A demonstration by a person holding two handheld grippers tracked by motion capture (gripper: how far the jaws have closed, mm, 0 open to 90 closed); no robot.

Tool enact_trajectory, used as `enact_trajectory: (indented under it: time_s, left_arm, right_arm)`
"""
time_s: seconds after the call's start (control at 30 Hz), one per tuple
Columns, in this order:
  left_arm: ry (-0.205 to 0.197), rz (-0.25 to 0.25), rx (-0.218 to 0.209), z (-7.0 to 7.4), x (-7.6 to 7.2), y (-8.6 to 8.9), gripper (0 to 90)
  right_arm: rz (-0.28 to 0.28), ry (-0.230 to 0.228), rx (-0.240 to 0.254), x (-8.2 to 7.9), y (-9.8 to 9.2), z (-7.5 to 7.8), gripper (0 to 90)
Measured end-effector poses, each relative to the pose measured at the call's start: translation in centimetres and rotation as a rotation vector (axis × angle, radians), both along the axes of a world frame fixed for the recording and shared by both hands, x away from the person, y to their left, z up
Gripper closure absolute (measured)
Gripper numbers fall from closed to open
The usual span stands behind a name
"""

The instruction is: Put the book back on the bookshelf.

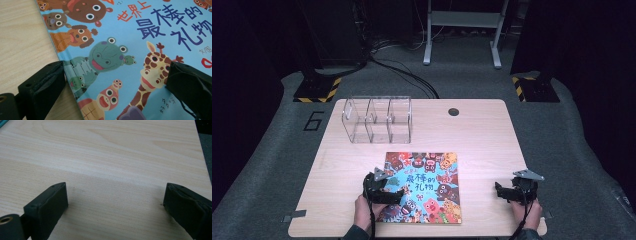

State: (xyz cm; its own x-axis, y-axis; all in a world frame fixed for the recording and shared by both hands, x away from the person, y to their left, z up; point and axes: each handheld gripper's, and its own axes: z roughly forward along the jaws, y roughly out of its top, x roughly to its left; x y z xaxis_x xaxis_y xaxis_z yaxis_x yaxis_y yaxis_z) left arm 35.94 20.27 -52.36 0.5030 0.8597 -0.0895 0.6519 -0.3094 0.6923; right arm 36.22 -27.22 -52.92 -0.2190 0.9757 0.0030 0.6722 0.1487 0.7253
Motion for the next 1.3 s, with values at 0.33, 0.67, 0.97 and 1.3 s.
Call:
enact_trajectory:
  time_s: [0.33, 0.67, 0.97, 1.3]
  left_arm:
    - [-0.001, -0.013, 0.006, -0.1, -0.3, -1.3, 0.4]
    - [-0.009, -0.024, -0.002, -0.1, -0.3, -3.0, 0.0]
    - [-0.013, -0.031, -0.018, -0.2, -0.5, -4.0, 0.0]
    - [-0.069, 0.017, -0.067, 0.3, -0.8, -0.5, 0.1]
  right_arm:
    - [0.0, 0.0, 0.0, 0.0, 0.0, 0.0, 5.1]
    - [0.002, -0.008, 0.003, 0.0, 0.0, 0.0, 6.4]
    - [0.006, -0.009, 0.003, 0.0, 0.0, 0.0, 7.3]
    - [0.007, -0.01, 0.003, 0.0, 0.1, 0.0, 7.3]
